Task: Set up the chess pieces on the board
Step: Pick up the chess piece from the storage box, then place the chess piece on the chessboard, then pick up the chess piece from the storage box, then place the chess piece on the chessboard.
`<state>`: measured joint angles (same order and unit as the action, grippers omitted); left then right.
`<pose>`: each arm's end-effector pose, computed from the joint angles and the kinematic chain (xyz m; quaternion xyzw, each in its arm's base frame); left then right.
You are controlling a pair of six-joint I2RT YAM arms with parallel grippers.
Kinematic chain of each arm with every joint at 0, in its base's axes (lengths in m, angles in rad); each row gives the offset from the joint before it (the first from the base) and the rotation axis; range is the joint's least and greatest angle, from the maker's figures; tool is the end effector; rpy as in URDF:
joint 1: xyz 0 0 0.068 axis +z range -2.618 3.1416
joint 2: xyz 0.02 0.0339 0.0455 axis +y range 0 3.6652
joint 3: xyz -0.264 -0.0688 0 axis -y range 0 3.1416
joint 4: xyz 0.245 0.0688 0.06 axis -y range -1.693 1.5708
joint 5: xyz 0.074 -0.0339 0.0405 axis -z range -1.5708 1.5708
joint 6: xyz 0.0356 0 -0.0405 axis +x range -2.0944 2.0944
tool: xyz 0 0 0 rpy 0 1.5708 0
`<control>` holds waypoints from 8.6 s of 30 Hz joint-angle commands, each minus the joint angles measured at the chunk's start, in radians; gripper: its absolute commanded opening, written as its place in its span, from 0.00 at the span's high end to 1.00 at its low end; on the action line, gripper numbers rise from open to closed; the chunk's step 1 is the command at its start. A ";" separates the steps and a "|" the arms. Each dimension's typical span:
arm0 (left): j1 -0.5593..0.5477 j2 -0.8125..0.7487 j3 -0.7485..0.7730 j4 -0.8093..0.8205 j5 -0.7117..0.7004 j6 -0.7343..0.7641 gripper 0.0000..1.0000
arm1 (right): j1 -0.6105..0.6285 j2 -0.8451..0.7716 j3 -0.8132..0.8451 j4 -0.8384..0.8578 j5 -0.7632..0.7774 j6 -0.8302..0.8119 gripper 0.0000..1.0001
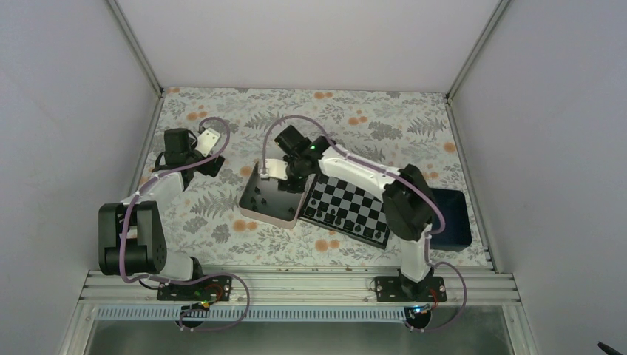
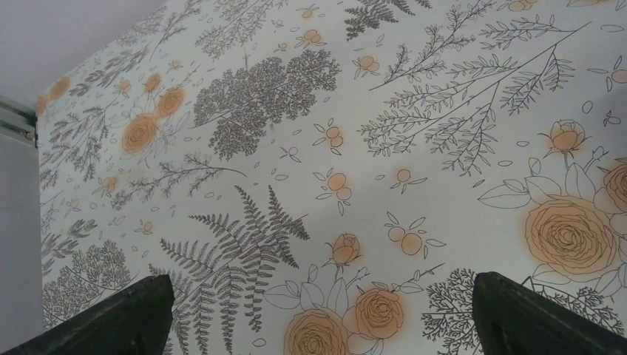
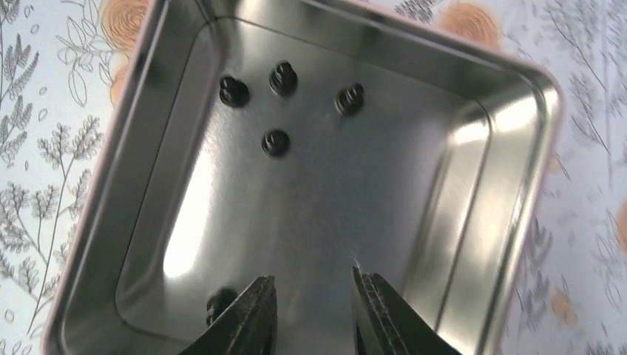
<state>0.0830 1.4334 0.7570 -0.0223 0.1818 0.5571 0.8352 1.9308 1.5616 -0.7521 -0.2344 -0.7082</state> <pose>0.2954 0.0181 0.1983 0.2493 0.8684 0.0542 0.4251 0.2692 0.3098 0.2303 -0.6938 0.6757 0.1278 0.2137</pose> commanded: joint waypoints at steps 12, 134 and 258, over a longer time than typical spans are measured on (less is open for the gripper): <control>0.003 -0.043 0.006 0.001 0.050 0.000 0.00 | 0.107 0.271 0.230 -0.074 -0.068 -0.030 0.64; 0.006 0.004 0.002 0.029 -0.035 0.011 0.00 | -0.360 -0.404 -0.556 -0.059 -0.146 -0.067 0.71; 0.004 0.018 0.016 0.016 -0.076 0.013 0.00 | -0.402 -0.545 -0.818 0.125 -0.115 -0.107 0.94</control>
<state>0.0830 1.4399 0.7574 -0.0235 0.1066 0.5617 0.4423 1.3750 0.7414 -0.6273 -0.3031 -0.7959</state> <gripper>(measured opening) 0.999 0.061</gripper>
